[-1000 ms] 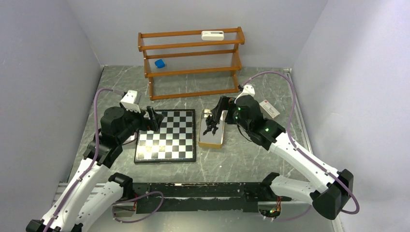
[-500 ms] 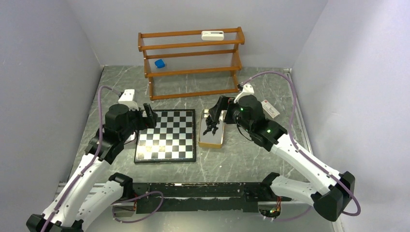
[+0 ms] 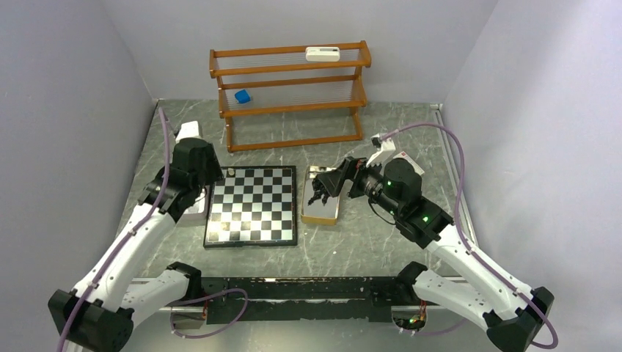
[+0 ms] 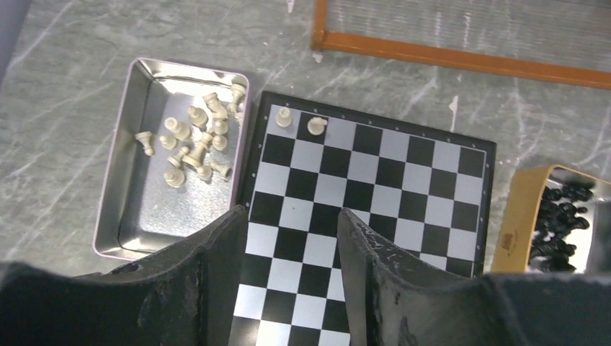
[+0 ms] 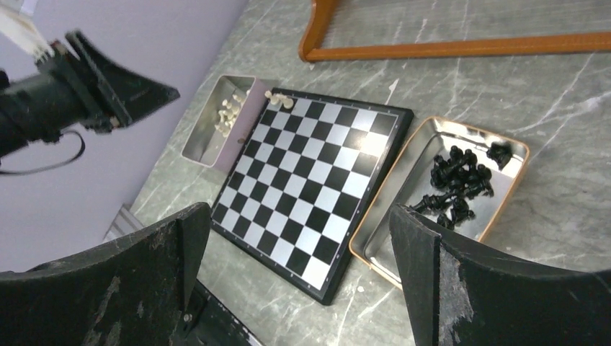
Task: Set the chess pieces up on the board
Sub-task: Pick up the chess piece from the storage box.
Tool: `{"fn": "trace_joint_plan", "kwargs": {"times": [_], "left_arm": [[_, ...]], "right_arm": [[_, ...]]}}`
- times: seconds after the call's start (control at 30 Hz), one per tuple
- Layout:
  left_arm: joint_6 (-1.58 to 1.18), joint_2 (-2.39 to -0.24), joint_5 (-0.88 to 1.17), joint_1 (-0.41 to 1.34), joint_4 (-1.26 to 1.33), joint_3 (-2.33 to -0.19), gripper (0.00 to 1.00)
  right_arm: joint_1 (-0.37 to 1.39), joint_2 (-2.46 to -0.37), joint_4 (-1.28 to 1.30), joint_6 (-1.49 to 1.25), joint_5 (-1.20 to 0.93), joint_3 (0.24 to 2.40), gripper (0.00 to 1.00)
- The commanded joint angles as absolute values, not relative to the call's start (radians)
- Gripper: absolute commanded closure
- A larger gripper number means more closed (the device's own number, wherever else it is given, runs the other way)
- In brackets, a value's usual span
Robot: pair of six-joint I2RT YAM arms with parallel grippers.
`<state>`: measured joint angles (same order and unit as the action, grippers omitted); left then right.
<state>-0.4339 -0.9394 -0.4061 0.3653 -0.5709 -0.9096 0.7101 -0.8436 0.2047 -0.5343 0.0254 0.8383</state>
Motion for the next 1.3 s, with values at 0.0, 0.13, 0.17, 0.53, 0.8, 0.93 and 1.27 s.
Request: {"fn": "trace_joint_plan", "kwargs": {"times": [0.0, 0.13, 0.17, 0.53, 0.8, 0.93, 1.27], "left_arm": [[-0.442, -1.002, -0.479, 0.33, -0.602, -1.003, 0.44], [-0.41, -1.108, -0.417, 0.235, -0.582, -1.049, 0.38], [-0.404, -1.142, -0.385, 0.198, -0.582, -1.063, 0.39], [-0.39, -1.349, -0.231, -0.108, -0.48, -1.064, 0.5], [-0.388, -1.509, -0.176, -0.174, -0.44, -1.048, 0.56], [-0.381, -1.551, -0.139, -0.181, -0.446, -1.054, 0.56], [-0.356, -1.618, -0.133, -0.184, -0.461, -1.069, 0.6]], "right_arm": [[0.713, -0.807, 0.177, -0.53, -0.028, 0.795, 0.02], [0.713, -0.793, 0.173, -0.531, -0.073, 0.783, 0.02], [0.713, -0.79, 0.172, -0.529, -0.081, 0.781, 0.02], [0.713, -0.735, 0.157, -0.535, -0.136, 0.77, 0.04], [0.714, -0.728, 0.144, -0.541, -0.123, 0.764, 0.04], [0.715, -0.739, 0.139, -0.551, -0.125, 0.756, 0.04], [0.714, -0.749, 0.151, -0.55, -0.148, 0.767, 0.04]]}}
